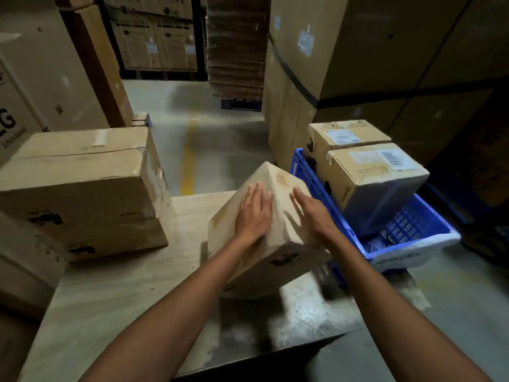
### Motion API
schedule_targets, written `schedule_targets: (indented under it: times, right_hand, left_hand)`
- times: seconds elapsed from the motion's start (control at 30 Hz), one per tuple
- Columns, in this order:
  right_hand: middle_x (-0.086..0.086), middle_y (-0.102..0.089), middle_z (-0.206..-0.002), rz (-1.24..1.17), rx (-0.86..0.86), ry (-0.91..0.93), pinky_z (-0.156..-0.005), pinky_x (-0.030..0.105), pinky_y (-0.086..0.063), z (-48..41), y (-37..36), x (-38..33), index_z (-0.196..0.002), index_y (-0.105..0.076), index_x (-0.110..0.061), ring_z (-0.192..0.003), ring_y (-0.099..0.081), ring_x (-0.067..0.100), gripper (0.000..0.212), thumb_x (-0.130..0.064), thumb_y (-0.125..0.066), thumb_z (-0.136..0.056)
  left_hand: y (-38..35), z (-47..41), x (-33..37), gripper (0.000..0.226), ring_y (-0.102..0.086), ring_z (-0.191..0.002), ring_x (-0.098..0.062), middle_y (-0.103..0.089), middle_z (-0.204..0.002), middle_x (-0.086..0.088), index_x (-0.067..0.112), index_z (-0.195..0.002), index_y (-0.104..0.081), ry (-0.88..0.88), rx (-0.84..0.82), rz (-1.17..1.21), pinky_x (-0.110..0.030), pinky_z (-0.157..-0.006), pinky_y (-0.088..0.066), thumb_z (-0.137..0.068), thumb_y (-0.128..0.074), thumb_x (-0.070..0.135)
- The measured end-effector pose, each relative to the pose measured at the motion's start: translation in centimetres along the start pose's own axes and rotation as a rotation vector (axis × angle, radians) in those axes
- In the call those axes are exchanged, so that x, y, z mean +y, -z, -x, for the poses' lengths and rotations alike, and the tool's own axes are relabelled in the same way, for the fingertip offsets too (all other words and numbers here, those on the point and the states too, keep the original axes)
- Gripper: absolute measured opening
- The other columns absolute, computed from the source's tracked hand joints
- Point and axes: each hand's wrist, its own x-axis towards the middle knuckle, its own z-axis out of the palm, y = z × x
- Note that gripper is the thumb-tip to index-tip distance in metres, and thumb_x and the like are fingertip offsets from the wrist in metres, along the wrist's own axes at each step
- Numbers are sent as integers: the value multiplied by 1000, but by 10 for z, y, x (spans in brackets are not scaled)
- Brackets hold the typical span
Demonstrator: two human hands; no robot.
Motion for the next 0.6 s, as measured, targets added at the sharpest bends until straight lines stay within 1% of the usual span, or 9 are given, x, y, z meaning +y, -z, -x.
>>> schedule_targets:
  times: [0.07, 0.13, 0.23, 0.27, 0.33, 0.4, 0.47, 0.53, 0.6]
  right_hand:
    - [0, -48, -147, -52, -79, -5, -112, 41, -37, 4, 9, -1, -148, -45, -18, -135, -47, 24, 55, -50, -46, -103]
    - [-4, -47, -142, 14, -72, -13, -104, 39, -42, 5, 16, 3, -150, -40, -17, -124, -49, 20, 64, -49, -59, -97]
    - [-4, -48, -140, -95, -81, -113, -103, 37, -43, -2, 26, 26, -155, -33, -21, -121, -52, 19, 71, -38, -66, -94]
    - [-1, -52, -140, -169, -108, -141, -105, 41, -46, -7, 29, 35, -154, -33, -25, -120, -56, 21, 71, -38, -67, -93]
    - [5, -58, -131, -295, -155, -201, -102, 50, -51, -12, 32, 53, -151, -38, -28, -114, -61, 26, 64, -34, -66, -94]
    - [6, -61, -128, -348, -155, -233, -99, 50, -53, -15, 30, 67, -150, -41, -27, -112, -63, 26, 57, -27, -62, -97]
    - [4, -61, -129, -333, -138, -239, -97, 47, -52, -18, 23, 78, -148, -45, -27, -111, -62, 25, 51, -25, -58, -99]
    - [4, -63, -128, -307, -120, -234, -97, 48, -52, -20, 12, 87, -144, -49, -27, -110, -62, 24, 49, -25, -58, -96]
    - [5, -64, -126, -310, -125, -271, -94, 47, -54, -21, -5, 96, -141, -52, -22, -107, -64, 24, 45, -18, -56, -96]
  left_hand:
    - [-16, -2, -7, 73, -3, -154, -17, -4, -168, 1, 29, -160, -9, -51, -85, -115, -41, -125, -6, -97, -14, 66]
    - [-25, -7, -11, 79, -1, -155, -21, -2, -168, 0, 33, -160, -7, -84, -148, -198, -46, -125, -8, -90, -9, 70]
    - [-33, -8, -20, 67, -4, -155, -25, -5, -168, -2, 35, -159, -9, -45, -183, -322, -50, -124, -12, -100, -18, 64]
    - [-33, -5, -26, 64, -4, -154, -26, -4, -168, -2, 35, -159, -8, -19, -189, -365, -52, -124, -13, -102, -20, 61]
    - [-30, 4, -43, 64, -1, -154, -27, 1, -169, 0, 36, -159, -6, 28, -221, -422, -53, -123, -13, -102, -21, 60]
    - [-26, 11, -60, 65, 1, -155, -27, 4, -168, 0, 36, -160, -5, 43, -239, -466, -51, -123, -12, -101, -21, 61]
    - [-21, 17, -71, 67, 1, -155, -26, 4, -168, -1, 34, -160, -6, 38, -245, -511, -48, -124, -12, -101, -22, 62]
    - [-16, 24, -78, 67, 4, -155, -25, 7, -168, -1, 34, -160, -5, 31, -243, -557, -46, -123, -10, -102, -22, 61]
    - [-13, 33, -86, 66, 7, -154, -23, 9, -168, -1, 33, -160, -5, 26, -236, -594, -45, -123, -7, -102, -23, 60]
